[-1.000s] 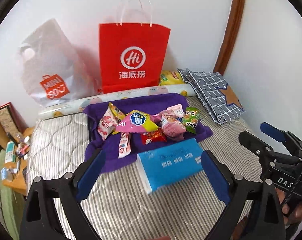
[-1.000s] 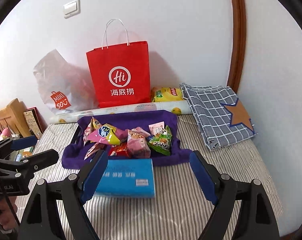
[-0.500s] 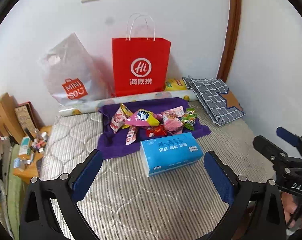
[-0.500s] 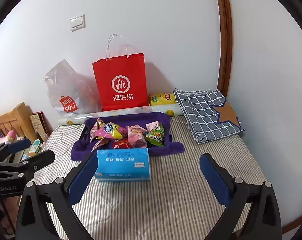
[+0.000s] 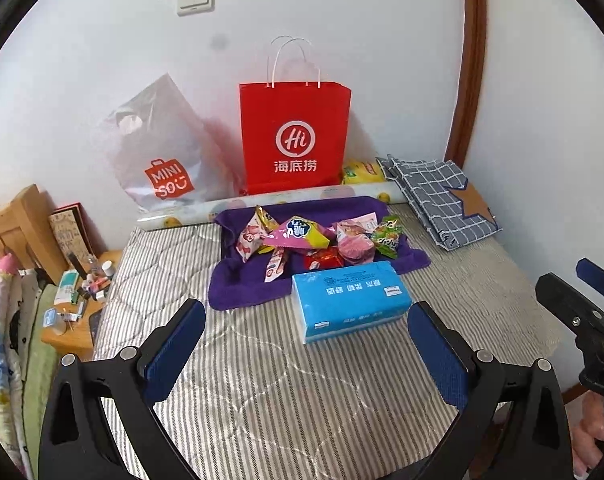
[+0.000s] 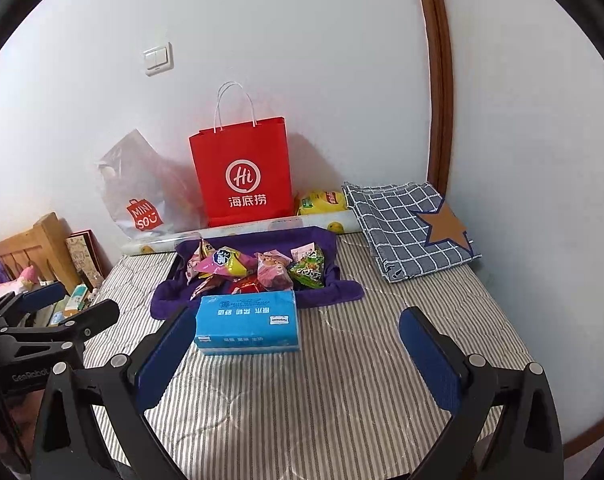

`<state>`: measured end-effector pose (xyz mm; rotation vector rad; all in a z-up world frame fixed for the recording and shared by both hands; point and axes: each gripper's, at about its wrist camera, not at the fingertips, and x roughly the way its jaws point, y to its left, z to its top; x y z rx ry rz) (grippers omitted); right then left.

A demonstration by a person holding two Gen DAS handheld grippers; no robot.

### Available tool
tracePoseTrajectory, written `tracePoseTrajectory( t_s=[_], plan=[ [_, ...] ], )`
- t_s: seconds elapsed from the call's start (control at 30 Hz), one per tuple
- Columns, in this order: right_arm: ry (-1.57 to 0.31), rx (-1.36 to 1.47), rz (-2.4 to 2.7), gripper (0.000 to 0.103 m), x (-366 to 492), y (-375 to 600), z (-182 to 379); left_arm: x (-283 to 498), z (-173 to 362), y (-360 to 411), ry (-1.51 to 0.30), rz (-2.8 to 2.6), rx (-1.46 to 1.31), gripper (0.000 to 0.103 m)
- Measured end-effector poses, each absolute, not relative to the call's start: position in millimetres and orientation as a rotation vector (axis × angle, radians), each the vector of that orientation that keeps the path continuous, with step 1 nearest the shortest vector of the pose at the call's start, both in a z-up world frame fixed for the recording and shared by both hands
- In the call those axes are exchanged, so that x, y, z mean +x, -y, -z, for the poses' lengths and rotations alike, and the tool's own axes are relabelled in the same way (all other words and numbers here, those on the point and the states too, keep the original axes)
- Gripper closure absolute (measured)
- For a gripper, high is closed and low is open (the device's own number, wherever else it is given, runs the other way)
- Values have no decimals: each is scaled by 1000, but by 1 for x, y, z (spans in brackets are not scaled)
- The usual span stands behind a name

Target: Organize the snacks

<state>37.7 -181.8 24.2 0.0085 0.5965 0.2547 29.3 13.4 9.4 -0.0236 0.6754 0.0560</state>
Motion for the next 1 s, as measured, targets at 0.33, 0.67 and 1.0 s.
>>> tracePoseTrajectory(
  t_s=[0.33, 0.67, 1.0],
  plan=[
    [-585, 12, -259, 0, 31, 184, -26, 25, -9, -12, -672, -55, -25, 3],
    [-585, 14, -267, 0, 28, 181, -25, 24, -7, -14, -676, -56, -32, 3],
    [-576, 19, -274, 0, 26, 180, -27, 21, -5, -10, -679, -51, -28, 3]
  ],
)
